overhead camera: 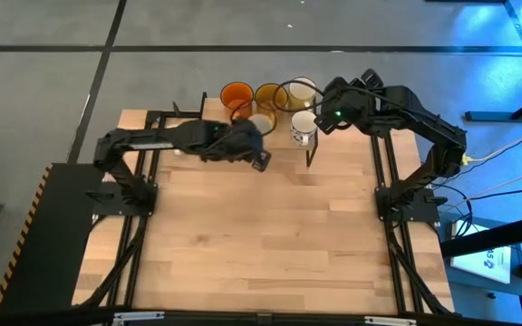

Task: Place coffee mugs
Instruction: Put the yellow patterned mug on the shelf

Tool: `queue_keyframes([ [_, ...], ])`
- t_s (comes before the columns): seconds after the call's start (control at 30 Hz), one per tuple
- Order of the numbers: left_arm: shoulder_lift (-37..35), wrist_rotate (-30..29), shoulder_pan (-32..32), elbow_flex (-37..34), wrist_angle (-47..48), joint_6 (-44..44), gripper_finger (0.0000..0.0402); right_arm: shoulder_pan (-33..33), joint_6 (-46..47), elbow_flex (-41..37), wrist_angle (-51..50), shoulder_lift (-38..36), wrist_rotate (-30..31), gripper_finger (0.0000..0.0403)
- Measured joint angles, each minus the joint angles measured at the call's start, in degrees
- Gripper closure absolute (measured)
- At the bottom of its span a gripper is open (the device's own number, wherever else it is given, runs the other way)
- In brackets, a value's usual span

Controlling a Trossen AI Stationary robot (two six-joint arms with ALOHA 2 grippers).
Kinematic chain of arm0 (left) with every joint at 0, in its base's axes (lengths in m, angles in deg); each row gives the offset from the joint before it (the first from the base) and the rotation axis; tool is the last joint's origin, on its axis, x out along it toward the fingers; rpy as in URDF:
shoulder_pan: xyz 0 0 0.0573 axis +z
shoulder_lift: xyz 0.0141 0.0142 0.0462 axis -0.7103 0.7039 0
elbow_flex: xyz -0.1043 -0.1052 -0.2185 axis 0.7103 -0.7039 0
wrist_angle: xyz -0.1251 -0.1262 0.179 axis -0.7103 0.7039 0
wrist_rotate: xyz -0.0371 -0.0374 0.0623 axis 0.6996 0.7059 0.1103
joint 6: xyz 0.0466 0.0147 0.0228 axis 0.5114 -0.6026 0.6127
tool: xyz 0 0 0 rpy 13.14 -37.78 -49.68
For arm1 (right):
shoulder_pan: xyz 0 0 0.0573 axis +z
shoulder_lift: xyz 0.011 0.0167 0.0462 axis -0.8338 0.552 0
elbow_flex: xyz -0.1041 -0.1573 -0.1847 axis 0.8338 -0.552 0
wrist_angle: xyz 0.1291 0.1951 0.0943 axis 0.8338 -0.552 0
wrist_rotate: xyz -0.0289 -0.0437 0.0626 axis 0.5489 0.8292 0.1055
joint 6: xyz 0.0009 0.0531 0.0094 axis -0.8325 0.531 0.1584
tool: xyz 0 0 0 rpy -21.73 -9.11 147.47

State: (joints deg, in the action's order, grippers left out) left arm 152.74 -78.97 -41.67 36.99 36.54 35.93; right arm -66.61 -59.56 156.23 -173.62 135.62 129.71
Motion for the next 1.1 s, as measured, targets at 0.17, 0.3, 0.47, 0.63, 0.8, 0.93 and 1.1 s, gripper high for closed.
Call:
queue_keyframes([
  [0.17, 5.1, 0.8, 2.2, 4.7, 0.0, 0.6, 0.0349, 0.0, 0.5, 0.0, -0.8, 0.0, -0.5, 0.0198],
  [0.3, 7.3, 2.2, 3.2, 5.9, -0.3, 0.6, 0.0349, 0.0, 1.4, 0.0, -1.0, 0.0, -0.5, 0.0198],
  [0.47, 8.5, 2.6, 4.1, 5.9, -0.4, -0.3, 0.0349, 0.0, 1.4, 0.0, -1.1, 0.0, -0.4, 0.0198],
  [0.63, 9.6, 2.8, 4.3, 5.9, -1.7, -0.7, 0.0349, 0.0, 1.4, 0.0, -1.1, 0.0, -0.4, 0.0198],
  [0.8, 10.8, 3.1, 4.4, 5.9, -1.9, -1.7, 0.0349, 0.0, 1.4, 0.0, -1.2, 0.0, -0.4, 0.0198],
  [0.93, 11.6, 2.6, 4.4, 5.9, -2.1, -2.0, 0.0349, 0.0, 1.4, 0.0, -1.3, 0.0, -0.4, 0.0198],
  [1.1, 11.8, 1.8, 4.4, 5.9, -2.6, -2.6, 0.0339, 0.0, 1.4, 0.0, -1.4, 0.0, -0.5, 0.0198],
])
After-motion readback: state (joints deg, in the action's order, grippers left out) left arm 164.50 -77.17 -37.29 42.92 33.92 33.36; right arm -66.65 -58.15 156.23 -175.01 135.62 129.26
